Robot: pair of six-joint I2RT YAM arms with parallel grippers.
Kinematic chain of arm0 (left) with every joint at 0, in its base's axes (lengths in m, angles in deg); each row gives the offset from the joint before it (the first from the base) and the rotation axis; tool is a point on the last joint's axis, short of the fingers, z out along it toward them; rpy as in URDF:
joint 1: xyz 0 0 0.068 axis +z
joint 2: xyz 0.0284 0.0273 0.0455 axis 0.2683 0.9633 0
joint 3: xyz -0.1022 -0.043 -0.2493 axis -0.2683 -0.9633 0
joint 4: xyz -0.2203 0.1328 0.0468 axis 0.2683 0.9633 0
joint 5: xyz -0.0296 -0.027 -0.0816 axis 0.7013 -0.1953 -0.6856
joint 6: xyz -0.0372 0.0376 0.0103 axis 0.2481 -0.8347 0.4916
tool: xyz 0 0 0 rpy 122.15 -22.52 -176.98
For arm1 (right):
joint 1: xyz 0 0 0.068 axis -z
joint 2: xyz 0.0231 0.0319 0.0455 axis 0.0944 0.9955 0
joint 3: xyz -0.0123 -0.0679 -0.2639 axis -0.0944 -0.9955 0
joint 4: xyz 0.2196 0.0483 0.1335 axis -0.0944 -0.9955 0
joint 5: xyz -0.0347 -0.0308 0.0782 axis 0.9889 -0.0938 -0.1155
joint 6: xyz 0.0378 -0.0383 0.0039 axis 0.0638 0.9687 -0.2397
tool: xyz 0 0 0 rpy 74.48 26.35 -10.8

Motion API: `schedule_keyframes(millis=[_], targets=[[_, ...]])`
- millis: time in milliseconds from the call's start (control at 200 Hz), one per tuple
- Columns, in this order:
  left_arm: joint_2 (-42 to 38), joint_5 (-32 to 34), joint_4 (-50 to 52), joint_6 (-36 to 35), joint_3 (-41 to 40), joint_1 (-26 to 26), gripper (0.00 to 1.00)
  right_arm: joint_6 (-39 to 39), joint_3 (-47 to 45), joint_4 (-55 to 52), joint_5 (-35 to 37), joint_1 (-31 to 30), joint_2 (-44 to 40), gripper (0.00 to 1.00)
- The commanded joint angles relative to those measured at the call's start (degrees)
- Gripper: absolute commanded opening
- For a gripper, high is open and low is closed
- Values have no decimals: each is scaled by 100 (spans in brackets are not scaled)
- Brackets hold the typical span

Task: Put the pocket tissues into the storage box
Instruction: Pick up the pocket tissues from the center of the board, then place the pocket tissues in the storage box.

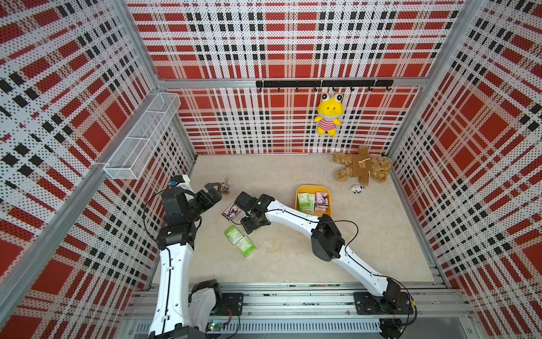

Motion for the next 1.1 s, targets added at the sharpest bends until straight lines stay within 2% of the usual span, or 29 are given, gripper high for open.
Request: schedule_keyframes(millis=[0,180,316,446,711,1097], targets=[[-108,-37,0,-87,-61,-24,100,-28,-189,14,91,13,-184,53],[-117,-32,27,-91,-44,-24,99,-153,-742,463,-249,111,-560,52],[-104,-37,64,-87,2,-26,100,-358,-1552,1238,-528,251,-1228,50],[-69,-52,74,-54,74,-26,100,-448,-1910,1500,-655,470,-1733,49],[6,-81,73,38,227,-33,100,-342,-2776,1628,-440,859,-2920,48],[22,-72,69,54,201,-81,100,-278,-5445,1775,-227,1786,-5089,46]])
